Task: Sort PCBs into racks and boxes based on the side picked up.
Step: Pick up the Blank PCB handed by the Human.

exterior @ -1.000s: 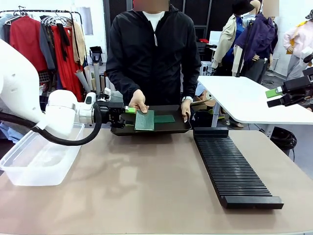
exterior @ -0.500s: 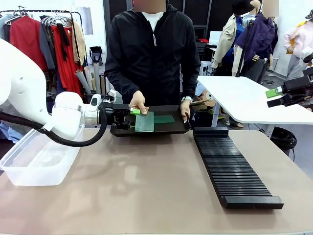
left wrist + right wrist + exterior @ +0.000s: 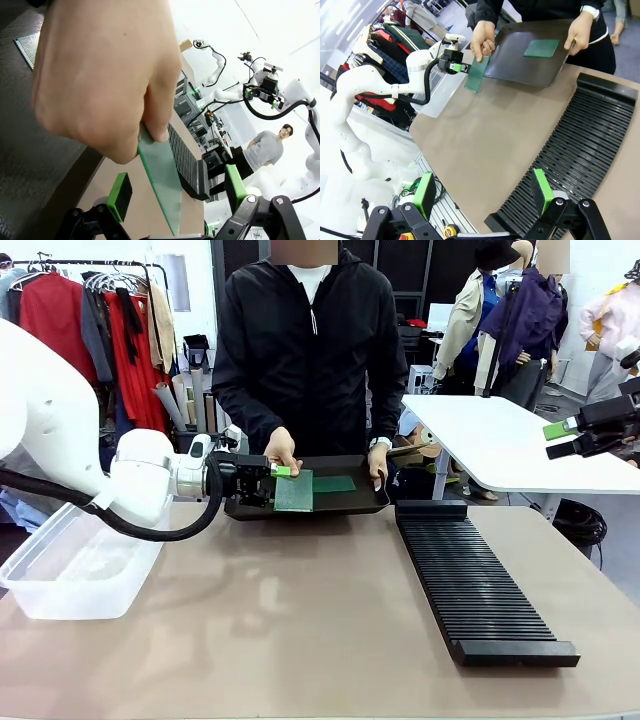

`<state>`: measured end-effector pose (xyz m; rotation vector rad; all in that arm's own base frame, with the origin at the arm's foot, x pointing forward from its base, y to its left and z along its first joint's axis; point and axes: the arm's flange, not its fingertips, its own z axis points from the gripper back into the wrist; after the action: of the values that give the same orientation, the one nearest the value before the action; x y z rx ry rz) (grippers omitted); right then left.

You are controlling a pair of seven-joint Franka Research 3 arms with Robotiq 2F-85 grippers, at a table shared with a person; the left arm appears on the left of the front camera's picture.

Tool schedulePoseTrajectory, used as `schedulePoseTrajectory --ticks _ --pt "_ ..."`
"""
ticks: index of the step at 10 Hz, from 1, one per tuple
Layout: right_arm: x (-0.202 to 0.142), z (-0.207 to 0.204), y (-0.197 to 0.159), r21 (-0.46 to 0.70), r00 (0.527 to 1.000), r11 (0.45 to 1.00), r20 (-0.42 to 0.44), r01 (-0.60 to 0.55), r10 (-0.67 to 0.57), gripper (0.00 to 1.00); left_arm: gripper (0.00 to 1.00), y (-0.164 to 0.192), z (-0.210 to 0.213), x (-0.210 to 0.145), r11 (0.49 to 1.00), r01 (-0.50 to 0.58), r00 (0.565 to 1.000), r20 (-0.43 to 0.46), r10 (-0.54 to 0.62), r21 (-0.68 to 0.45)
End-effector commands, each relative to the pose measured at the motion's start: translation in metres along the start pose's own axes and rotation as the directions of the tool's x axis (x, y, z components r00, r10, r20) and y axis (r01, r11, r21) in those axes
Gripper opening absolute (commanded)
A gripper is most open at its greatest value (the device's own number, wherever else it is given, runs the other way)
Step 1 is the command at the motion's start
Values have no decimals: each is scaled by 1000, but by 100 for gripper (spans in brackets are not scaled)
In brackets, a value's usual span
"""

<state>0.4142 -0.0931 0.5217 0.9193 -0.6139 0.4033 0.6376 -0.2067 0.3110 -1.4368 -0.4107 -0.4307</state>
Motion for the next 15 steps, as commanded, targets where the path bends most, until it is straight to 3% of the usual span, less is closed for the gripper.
schedulePoseTrajectory --ticks 1,5,9,14,15 --pt "0 0 1 8 1000 1000 9 -5 5 100 85 1 -4 4 1000 0 1000 5 0 4" --pt "0 0 1 8 1000 1000 9 -5 5 100 48 0 -2 3 1000 -6 1000 2 6 5" --pt "0 0 1 8 1000 1000 9 -5 5 100 0 0 -1 3 1000 -6 1000 -10 6 2" --pt "0 0 1 8 1000 1000 9 -5 5 100 0 0 0 2 999 -17 999 -33 16 -30" --pt "0 0 1 8 1000 1000 9 -5 5 100 0 0 0 -1 1000 1 1000 -6 -1 3"
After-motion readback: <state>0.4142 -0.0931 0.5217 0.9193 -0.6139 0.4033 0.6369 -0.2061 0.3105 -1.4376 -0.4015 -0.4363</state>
